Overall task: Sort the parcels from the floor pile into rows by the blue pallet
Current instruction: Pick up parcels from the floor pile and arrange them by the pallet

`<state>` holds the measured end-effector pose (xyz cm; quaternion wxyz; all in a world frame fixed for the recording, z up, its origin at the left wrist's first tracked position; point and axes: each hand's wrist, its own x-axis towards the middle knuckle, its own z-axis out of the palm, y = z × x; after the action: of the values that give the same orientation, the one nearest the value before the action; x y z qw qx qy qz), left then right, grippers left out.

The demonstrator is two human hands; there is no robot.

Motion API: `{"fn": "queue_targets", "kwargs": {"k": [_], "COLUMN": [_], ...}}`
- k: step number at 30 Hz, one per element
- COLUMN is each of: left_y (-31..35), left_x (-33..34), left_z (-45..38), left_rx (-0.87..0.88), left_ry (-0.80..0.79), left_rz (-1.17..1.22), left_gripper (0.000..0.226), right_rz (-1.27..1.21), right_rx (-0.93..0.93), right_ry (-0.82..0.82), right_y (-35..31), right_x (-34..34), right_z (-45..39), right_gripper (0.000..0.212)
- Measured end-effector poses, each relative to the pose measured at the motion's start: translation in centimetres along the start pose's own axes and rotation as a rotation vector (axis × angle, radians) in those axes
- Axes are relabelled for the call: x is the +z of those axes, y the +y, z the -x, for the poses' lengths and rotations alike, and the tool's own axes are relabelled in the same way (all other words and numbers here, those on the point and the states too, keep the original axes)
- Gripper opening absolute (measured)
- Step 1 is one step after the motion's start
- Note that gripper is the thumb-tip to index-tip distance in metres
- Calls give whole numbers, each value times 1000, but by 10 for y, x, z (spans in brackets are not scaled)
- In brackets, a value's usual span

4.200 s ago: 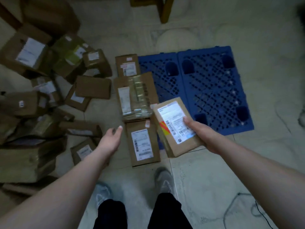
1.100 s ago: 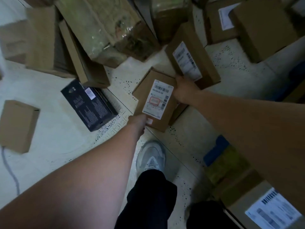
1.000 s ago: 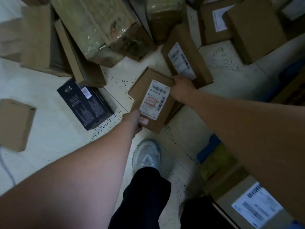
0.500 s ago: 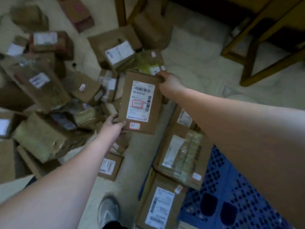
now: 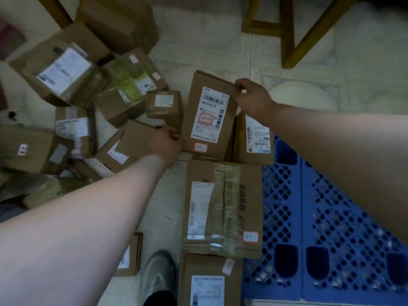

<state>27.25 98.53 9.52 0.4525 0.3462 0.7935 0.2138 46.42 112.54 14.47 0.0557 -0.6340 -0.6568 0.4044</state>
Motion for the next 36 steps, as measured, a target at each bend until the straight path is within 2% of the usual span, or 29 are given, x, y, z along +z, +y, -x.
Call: {"fn": "queue_targets", "kwargs": {"k": [7,10,13,17,19,21,24,26,30,33,36], "left_y": [-39,-44,-49,-54,-66,-86,-138,-176,-249,-306,-354], "left_x": [45,51,52,31,3,-29,-80,-108,-134,-128,-111], "left_z": [-44,-47,-50,-42,-28,-9,24,50,114,138,141], "left_rx": [-16,-55,-74,-89,-132,-227,-392,-507,-672,-787,-817], "left_ry": [-149,-236,-312,-295,-260,-215,-154,-115,-120,-105,-70], "left_rz": [-85,-120,-108,-108,-163,-208,-265,-241,-163,-92,38], "left_gripper": [17,10,8,25,23,31,35,34,28,40,48], "right_rz": [174,457,760,857,867,841,773,663,598,573,639], "right_rx": [1,-26,39,105,116,87,-124,-232,-247,-210,-202], "right_ry": [-59,-68,-166,-195,-148,-93,-71,-155,-374,-465,-586], "right_y": [57,62,60,40,20,-8,-65,-105,-153,-138,-104], "right_x": [44,52,60,64,73,89,128,160,242,314,373], "right_z": [-43,-57,-63,-53,-38,-22,6,27,79,117,146], "right_gripper": [49,52,52,54,51,48,44,45,46,48,71]}}
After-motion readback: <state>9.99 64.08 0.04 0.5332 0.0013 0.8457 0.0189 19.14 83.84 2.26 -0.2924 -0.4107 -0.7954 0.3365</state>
